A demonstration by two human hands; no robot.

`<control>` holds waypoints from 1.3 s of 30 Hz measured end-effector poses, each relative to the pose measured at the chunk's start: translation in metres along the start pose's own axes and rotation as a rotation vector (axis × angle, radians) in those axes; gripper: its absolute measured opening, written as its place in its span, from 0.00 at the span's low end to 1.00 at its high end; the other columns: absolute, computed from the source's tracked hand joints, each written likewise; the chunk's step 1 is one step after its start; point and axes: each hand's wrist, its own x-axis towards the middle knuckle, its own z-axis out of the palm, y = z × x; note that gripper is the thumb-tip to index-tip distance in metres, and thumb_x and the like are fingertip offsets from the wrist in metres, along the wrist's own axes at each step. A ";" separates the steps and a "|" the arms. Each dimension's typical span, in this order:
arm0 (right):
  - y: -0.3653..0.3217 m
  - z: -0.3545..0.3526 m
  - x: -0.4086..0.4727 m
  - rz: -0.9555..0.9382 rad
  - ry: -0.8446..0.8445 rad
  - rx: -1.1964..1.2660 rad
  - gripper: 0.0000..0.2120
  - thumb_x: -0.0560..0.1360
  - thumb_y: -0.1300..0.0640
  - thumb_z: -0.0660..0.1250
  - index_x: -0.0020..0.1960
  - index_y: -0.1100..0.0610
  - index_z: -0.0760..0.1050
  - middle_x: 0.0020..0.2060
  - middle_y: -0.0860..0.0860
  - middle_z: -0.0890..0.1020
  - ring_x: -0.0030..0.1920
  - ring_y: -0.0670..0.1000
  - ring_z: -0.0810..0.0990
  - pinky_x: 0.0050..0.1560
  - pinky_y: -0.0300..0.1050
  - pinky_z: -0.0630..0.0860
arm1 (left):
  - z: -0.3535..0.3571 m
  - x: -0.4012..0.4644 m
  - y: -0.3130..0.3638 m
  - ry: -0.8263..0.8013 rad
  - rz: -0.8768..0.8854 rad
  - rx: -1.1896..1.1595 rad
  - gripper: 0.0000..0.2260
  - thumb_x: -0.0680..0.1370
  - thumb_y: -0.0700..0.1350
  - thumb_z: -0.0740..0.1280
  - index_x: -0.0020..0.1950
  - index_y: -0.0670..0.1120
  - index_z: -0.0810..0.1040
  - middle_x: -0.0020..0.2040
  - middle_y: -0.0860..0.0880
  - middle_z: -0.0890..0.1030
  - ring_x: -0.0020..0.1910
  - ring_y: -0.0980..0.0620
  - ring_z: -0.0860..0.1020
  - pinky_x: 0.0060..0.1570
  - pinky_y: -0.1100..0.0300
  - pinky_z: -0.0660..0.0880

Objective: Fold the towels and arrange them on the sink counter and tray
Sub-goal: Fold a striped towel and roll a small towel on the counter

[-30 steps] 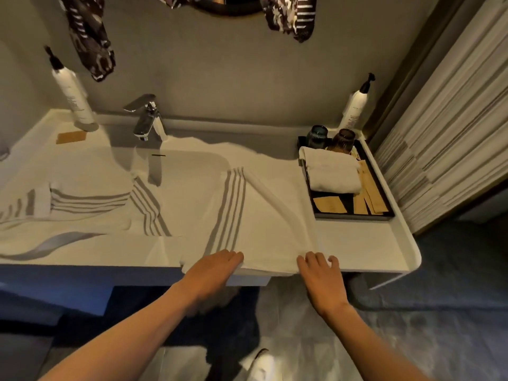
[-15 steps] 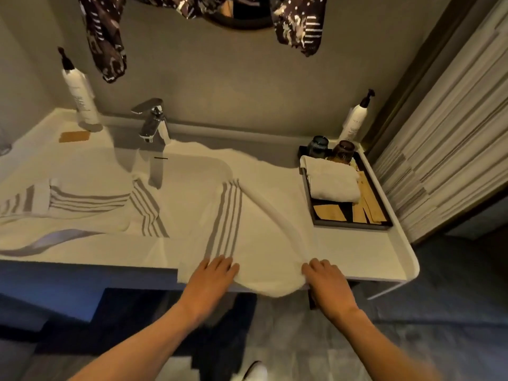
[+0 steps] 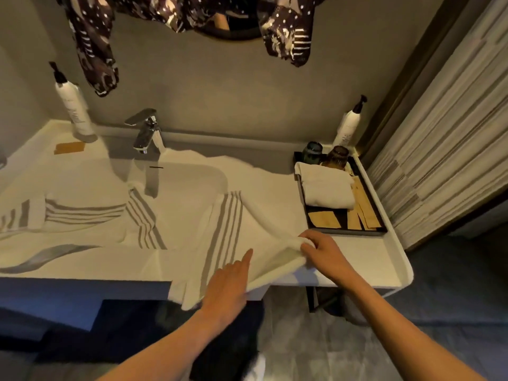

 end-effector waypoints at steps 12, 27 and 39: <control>0.003 -0.043 0.147 0.516 0.061 0.125 0.16 0.81 0.49 0.58 0.49 0.62 0.74 0.54 0.63 0.80 0.45 0.58 0.77 0.45 0.48 0.71 | -0.156 0.173 -0.089 -0.114 -0.002 -0.178 0.16 0.75 0.43 0.70 0.62 0.47 0.76 0.45 0.50 0.79 0.45 0.48 0.78 0.46 0.56 0.72; 0.080 0.074 0.134 -0.289 0.005 -0.768 0.28 0.83 0.41 0.47 0.79 0.51 0.51 0.79 0.48 0.52 0.79 0.49 0.49 0.77 0.51 0.48 | 0.008 0.169 -0.085 -0.042 0.162 0.137 0.28 0.83 0.61 0.43 0.81 0.52 0.43 0.81 0.54 0.41 0.79 0.55 0.38 0.76 0.48 0.42; 0.070 0.023 0.119 0.355 0.308 -0.413 0.21 0.75 0.41 0.64 0.56 0.57 0.72 0.48 0.54 0.80 0.50 0.56 0.78 0.47 0.52 0.77 | 0.017 0.162 -0.056 -0.041 0.342 0.101 0.26 0.80 0.48 0.53 0.79 0.48 0.60 0.79 0.48 0.60 0.79 0.48 0.57 0.77 0.48 0.52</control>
